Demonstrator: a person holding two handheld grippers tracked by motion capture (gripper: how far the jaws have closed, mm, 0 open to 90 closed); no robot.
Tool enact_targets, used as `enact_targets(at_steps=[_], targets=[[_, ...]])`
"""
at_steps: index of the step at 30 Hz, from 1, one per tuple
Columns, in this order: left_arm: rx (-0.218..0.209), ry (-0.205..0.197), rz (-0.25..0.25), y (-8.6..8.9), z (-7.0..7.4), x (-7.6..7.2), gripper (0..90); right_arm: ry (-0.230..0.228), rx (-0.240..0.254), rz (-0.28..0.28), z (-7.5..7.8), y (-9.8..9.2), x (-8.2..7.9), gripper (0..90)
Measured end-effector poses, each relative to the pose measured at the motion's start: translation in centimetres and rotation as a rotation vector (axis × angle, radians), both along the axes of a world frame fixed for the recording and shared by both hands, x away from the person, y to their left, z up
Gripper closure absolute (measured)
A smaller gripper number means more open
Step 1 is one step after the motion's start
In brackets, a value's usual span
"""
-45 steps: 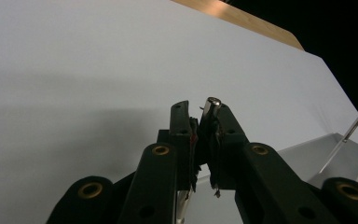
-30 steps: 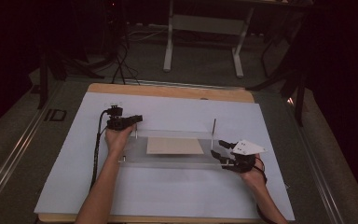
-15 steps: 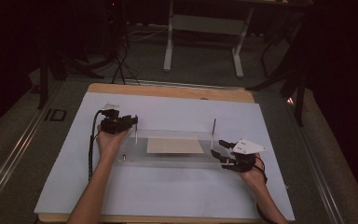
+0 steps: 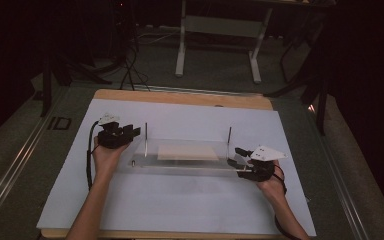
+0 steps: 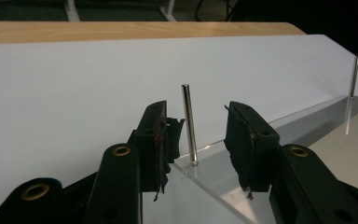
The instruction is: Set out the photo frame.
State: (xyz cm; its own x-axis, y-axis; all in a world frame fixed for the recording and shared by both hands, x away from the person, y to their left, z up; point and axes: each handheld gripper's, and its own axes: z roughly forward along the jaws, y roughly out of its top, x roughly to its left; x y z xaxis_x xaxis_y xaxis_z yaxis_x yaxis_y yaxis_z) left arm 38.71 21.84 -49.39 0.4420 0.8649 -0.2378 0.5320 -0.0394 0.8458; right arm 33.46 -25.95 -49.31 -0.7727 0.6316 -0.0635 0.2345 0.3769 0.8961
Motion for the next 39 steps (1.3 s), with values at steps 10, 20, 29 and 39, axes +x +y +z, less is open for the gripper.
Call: enact_targets(at_steps=[10, 20, 29, 39], targets=[[-0.013, -0.034, -0.005, 0.7, 0.7, -0.6, 58.9, 0.010, 0.019, -0.011, 0.6, 0.0, 0.5, 44.2], [-0.024, -0.065, -0.010, 1.5, 1.0, -1.2, 58.9, 0.015, 0.056, -0.026, 1.2, 0.0, 1.3, 44.2], [-0.016, -0.078, -0.053, 1.6, 1.1, -1.4, 58.9, 0.015, 0.080, -0.045, 1.6, 0.0, 1.9, 44.3], [-0.017, -0.113, -0.096, 2.1, 1.3, -2.0, 57.0, 0.020, 0.102, -0.071, 2.2, 0.2, 2.6, 44.3]])
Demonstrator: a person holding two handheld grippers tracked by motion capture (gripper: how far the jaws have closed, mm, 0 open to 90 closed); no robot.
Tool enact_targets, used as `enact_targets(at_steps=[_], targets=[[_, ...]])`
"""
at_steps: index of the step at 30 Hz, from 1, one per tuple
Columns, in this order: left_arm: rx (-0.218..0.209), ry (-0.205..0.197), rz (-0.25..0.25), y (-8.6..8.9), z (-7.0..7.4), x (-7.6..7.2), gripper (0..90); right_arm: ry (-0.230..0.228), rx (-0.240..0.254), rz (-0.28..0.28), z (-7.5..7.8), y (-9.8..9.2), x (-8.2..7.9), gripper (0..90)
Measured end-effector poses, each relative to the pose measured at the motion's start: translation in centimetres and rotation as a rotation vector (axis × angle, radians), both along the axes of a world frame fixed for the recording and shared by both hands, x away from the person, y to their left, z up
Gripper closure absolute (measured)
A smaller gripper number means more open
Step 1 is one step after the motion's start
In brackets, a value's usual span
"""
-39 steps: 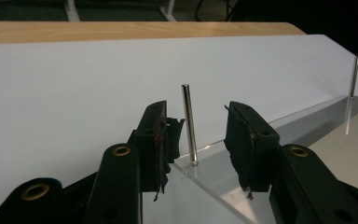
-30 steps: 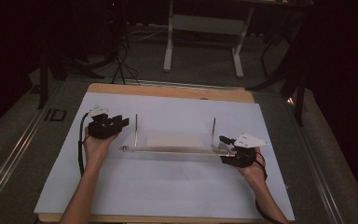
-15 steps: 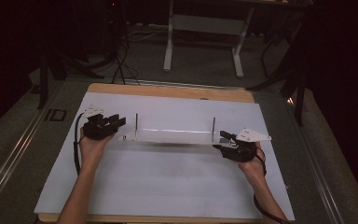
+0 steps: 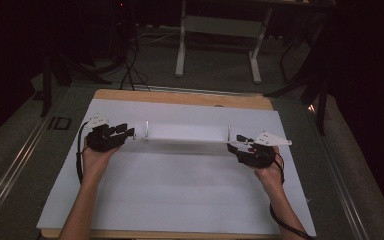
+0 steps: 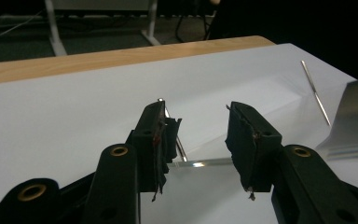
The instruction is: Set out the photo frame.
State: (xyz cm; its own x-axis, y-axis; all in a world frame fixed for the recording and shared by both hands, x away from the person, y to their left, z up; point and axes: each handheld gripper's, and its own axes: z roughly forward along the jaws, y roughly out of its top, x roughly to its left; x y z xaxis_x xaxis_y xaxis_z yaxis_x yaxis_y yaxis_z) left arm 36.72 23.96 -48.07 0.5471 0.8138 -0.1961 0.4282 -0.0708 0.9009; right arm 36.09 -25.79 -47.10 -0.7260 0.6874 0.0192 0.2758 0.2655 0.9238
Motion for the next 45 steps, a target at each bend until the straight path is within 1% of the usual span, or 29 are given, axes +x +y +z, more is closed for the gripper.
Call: enact_targets(at_steps=[1, 2, 3, 5, 9, 12, 16, 18, 19, 21, 26, 29, 31, 33, 35, 38, 41, 44, 45], targets=[[0.003, -0.007, -0.013, 0.1, 0.0, -0.1, 56.4, 0.001, 0.006, -0.005, 0.1, 0.0, 0.2, 44.3], [0.003, -0.007, -0.013, 0.1, 0.0, -0.1, 56.1, 0.001, 0.006, -0.005, 0.1, 0.0, 0.2, 44.3], [0.005, -0.008, -0.026, 0.2, 0.0, -0.2, 55.9, 0.002, 0.010, -0.011, 0.2, 0.1, 0.4, 44.4], [0.010, -0.016, -0.024, 0.2, 0.0, -0.2, 55.9, 0.003, 0.012, -0.010, 0.2, 0.1, 0.4, 44.4], [-0.006, -0.033, -0.046, 0.5, 0.1, -0.5, 55.0, 0.003, 0.011, -0.014, 0.5, 0.1, 0.8, 45.1], [0.000, -0.044, -0.069, 0.4, 0.2, -0.6, 54.0, 0.005, 0.010, -0.021, 0.7, 0.1, 1.0, 45.5], [0.005, -0.056, -0.083, 0.2, 0.2, -0.6, 53.4, 0.003, 0.017, -0.027, 0.8, 0.1, 1.3, 45.7], [0.009, -0.057, -0.093, 0.1, 0.3, -0.7, 53.7, 0.005, 0.021, -0.029, 0.8, 0.2, 1.4, 45.7], [0.011, -0.061, -0.100, 0.1, 0.3, -0.7, 56.0, 0.005, 0.022, -0.030, 0.9, 0.2, 1.4, 45.7], [0.023, -0.070, -0.100, 0.0, 0.4, -0.9, 58.3, 0.005, 0.025, -0.031, 0.9, 0.2, 1.5, 45.8], [0.002, -0.073, -0.107, 0.2, 0.6, -1.0, 57.3, 0.007, 0.027, -0.033, 0.9, 0.2, 1.6, 45.8], [0.002, -0.067, -0.112, 0.3, 0.6, -1.0, 57.1, 0.007, 0.029, -0.034, 0.9, 0.2, 1.6, 45.8], [0.001, -0.060, -0.119, 0.4, 0.6, -1.0, 55.0, 0.008, 0.034, -0.033, 0.9, 0.1, 1.6, 45.8], [0.011, -0.060, -0.122, 0.3, 0.6, -1.1, 52.5, 0.008, 0.036, -0.034, 0.9, 0.1, 1.7, 45.8], [0.012, -0.061, -0.122, 0.3, 0.6, -1.1, 52.0, 0.009, 0.037, -0.036, 0.9, 0.1, 1.7, 45.8], [0.015, -0.074, -0.126, 0.0, 0.8, -1.2, 51.9, 0.008, 0.037, -0.036, 0.9, 0.1, 1.7, 45.8], [0.034, -0.082, -0.135, -0.4, 0.9, -1.3, 49.7, 0.009, 0.039, -0.038, 0.9, 0.2, 1.8, 45.8], [0.039, -0.092, -0.146, -0.8, 1.0, -1.2, 48.1, 0.009, 0.039, -0.039, 1.0, 0.2, 1.8, 45.8], [0.034, -0.095, -0.147, -0.9, 1.0, -1.2, 47.1, 0.009, 0.039, -0.039, 1.0, 0.1, 1.8, 45.8]])
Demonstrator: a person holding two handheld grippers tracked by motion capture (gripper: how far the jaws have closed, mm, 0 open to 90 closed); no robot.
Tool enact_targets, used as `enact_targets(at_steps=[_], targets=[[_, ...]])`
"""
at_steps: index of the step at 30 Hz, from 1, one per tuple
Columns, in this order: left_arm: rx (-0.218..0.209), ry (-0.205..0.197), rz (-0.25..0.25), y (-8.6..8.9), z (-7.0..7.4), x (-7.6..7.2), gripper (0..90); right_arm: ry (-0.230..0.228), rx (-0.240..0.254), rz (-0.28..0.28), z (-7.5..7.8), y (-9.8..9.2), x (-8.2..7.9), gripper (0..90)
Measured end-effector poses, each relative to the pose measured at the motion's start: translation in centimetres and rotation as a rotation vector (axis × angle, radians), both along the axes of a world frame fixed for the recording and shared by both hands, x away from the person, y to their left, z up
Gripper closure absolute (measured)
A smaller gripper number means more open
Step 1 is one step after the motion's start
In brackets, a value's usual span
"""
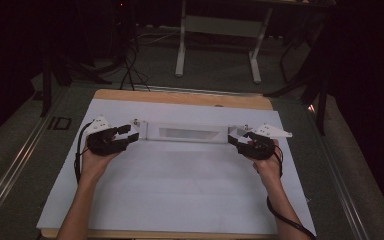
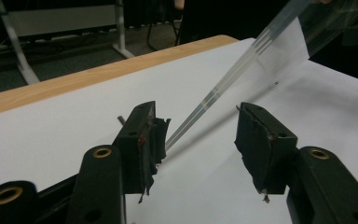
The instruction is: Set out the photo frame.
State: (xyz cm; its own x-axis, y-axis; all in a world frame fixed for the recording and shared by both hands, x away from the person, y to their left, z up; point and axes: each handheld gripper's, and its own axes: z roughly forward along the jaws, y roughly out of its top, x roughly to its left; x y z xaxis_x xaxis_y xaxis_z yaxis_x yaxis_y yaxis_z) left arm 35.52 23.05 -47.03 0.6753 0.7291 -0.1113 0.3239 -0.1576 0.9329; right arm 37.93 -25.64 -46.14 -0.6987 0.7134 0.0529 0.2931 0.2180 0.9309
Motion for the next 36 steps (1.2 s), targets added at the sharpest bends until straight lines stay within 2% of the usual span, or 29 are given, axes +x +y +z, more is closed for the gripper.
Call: enact_targets(at_steps=[3, 9, 13, 20, 23, 25, 27, 31, 36], targets=[[-0.011, -0.006, -0.004, -0.3, 0.1, 0.1, 44.2, 0.000, 0.005, -0.001, 0.0, 0.0, 0.1, 45.8], [0.001, -0.017, -0.019, -1.7, 0.1, 0.8, 37.8, 0.005, 0.012, -0.004, 0.0, 0.0, 0.2, 45.7], [-0.013, -0.014, -0.028, -2.1, 0.1, 1.0, 36.8, 0.003, 0.015, -0.005, 0.0, 0.0, 0.2, 45.7], [-0.032, -0.034, -0.034, -3.0, 0.3, 1.3, 36.7, 0.003, 0.020, -0.009, 0.0, 0.0, 0.3, 45.6], [-0.035, -0.037, -0.030, -3.4, 0.1, 1.5, 36.8, 0.001, 0.022, -0.010, 0.1, 0.0, 0.4, 45.6], [-0.025, -0.038, -0.008, -3.7, 0.1, 1.7, 37.4, 0.001, 0.030, -0.013, 0.0, 0.0, 0.5, 45.5], [-0.032, -0.030, 0.008, -3.7, 0.0, 1.8, 40.8, 0.007, 0.050, -0.018, 0.0, -0.1, 0.6, 45.4], [-0.034, -0.030, 0.019, -3.8, 0.0, 1.9, 41.7, 0.020, 0.091, -0.014, -0.2, -0.5, 0.9, 45.9], [-0.041, -0.034, 0.037, -3.9, 0.0, 1.9, 41.8, 0.015, 0.085, -0.019, -0.1, -0.6, 1.0, 47.7]])
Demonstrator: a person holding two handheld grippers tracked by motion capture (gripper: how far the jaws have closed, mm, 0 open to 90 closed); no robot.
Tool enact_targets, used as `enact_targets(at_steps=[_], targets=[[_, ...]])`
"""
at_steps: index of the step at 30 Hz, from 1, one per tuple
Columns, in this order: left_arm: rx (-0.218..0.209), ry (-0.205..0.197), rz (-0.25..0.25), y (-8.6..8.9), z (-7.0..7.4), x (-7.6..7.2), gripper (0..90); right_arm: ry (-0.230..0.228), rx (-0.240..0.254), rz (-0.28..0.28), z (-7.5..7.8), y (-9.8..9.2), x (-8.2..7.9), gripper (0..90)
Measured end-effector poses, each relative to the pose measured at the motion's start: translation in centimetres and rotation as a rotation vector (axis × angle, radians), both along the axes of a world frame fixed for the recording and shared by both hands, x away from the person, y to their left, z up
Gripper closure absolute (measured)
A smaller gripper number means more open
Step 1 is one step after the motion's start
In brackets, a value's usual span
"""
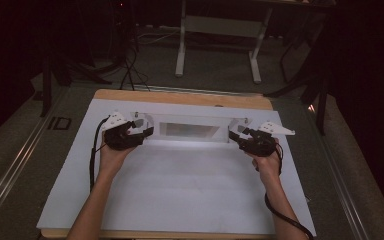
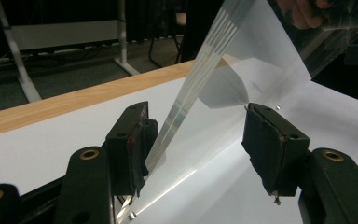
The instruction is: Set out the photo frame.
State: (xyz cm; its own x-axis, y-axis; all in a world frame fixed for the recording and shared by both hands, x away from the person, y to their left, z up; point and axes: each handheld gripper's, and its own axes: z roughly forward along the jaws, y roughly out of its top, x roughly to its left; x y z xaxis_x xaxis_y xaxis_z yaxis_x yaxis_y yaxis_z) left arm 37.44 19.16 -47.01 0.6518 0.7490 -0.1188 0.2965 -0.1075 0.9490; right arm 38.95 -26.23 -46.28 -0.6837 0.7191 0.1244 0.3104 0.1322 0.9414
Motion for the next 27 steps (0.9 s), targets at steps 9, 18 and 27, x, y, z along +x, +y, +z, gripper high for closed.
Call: enact_targets(at_steps=[9, 18, 27], targets=[[-0.014, -0.017, 0.029, -0.2, -0.2, 0.1, 41.6, 0.024, -0.028, -0.035, -0.8, -0.7, 0.5, 47.4], [-0.032, -0.026, 0.068, -0.4, -0.2, 0.6, 40.9, 0.022, -0.037, -0.050, -1.7, 0.1, 1.4, 46.8], [-0.004, -0.009, 0.101, -0.6, -0.9, 1.1, 41.2, 0.002, -0.085, -0.081, -1.3, 1.0, 1.5, 50.3]])
